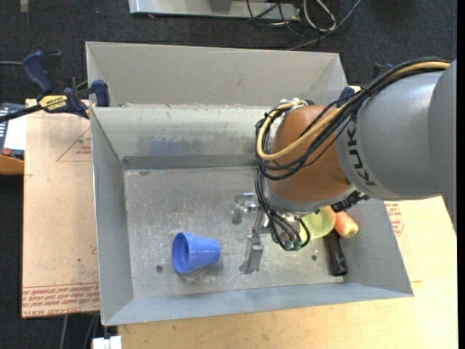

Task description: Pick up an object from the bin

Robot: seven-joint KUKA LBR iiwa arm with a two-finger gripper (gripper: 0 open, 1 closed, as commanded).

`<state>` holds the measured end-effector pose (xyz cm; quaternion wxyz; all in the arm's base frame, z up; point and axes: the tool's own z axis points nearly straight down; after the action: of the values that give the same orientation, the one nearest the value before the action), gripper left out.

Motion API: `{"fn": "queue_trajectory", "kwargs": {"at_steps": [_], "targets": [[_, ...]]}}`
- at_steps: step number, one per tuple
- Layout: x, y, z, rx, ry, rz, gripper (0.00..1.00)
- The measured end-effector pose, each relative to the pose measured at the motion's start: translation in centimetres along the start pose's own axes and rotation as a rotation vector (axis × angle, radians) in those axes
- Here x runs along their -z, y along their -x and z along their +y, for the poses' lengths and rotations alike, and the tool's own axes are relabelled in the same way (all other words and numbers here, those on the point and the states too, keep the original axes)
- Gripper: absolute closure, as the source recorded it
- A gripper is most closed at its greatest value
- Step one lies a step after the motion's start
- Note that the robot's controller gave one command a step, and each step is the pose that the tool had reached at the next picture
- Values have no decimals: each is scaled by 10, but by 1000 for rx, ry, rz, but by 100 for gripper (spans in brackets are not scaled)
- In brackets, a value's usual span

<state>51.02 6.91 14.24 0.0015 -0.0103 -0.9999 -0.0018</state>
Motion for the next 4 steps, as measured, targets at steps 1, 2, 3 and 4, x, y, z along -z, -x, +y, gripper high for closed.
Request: {"fn": "queue_trajectory", "kwargs": {"at_steps": [1, 2, 3, 4], "targets": [[-56, 15, -14, 40, -2, -7, 0], [-73, -4, 53, 103, 5, -12, 0], [-73, -13, 65, 207, -3, -11, 100], [-72, -12, 65, 206, -3, -13, 0]]}}
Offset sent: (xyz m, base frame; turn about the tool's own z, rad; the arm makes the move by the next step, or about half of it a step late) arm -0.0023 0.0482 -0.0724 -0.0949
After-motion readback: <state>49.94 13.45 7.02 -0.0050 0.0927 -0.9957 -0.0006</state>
